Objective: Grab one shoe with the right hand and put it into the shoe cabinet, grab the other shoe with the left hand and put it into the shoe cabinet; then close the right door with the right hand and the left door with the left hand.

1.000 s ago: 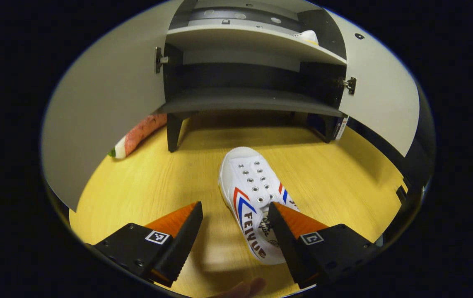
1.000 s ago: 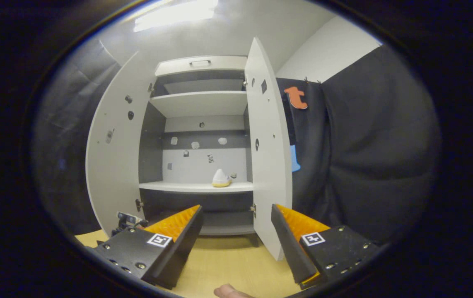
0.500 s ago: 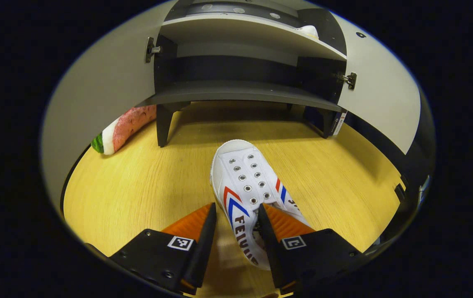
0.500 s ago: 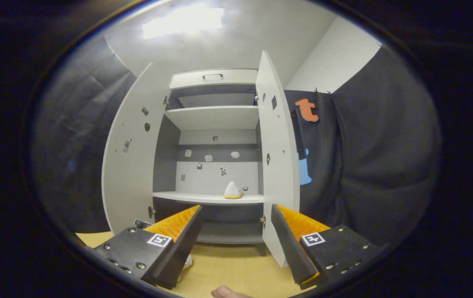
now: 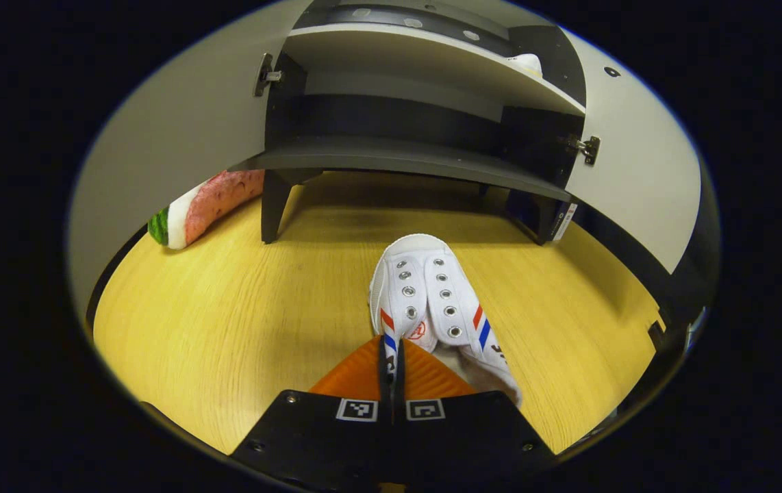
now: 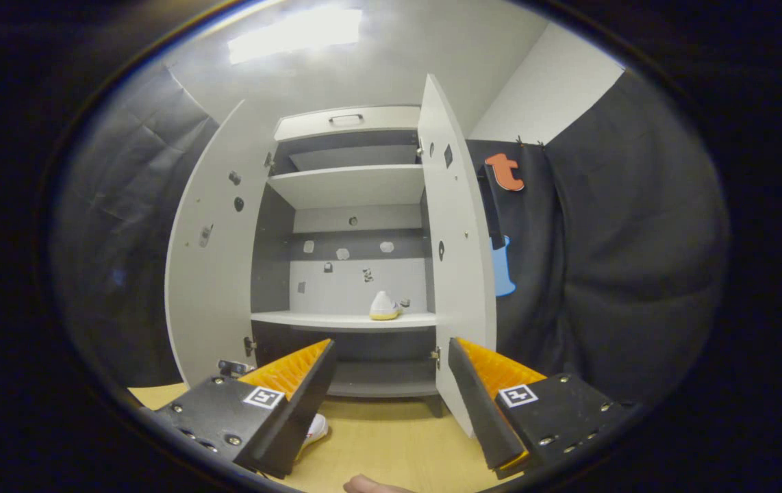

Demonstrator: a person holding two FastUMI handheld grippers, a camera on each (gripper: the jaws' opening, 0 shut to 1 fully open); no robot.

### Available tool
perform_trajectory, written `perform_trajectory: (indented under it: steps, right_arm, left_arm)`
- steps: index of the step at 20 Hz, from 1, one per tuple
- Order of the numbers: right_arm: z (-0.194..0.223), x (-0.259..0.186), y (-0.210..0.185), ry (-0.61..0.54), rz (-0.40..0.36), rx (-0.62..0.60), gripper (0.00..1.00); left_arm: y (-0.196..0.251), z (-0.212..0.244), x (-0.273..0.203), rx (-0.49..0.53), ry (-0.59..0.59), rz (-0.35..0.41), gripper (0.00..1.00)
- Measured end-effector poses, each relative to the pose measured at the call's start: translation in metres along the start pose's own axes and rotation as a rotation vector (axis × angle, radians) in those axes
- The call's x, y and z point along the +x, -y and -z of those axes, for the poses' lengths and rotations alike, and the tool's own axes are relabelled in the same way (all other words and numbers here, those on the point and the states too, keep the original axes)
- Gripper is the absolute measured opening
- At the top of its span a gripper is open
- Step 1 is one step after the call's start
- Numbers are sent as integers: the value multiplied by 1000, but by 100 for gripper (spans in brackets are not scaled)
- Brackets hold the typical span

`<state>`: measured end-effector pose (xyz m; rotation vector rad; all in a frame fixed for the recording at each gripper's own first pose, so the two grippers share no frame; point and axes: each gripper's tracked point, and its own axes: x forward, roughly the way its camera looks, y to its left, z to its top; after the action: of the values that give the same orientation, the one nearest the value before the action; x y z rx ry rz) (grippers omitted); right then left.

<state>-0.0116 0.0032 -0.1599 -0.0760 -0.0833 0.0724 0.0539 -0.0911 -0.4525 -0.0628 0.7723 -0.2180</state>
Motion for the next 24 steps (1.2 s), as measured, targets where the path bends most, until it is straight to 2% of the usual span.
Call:
perform_trajectory:
  steps: [3, 8, 11, 16, 24]
  right_arm:
    - [7, 1, -1, -11, 3, -7, 98]
    - [14, 4, -3, -23, -4, -5, 98]
    - [16, 5, -2, -30, -6, 2, 98]
    - [17, 6, 9, -41, 7, 24, 98]
    - [23, 5, 32, -90, 52, 22, 98]
  left_arm:
    - [-2, -12, -9, 22, 55, -48, 1]
    - [7, -55, -53, 6, 165, -45, 1]
    - [10, -85, -87, 49, 256, -65, 1]
    - [24, -133, -142, 56, 370, -60, 1]
    - [27, -236, -191, 25, 533, -95, 1]
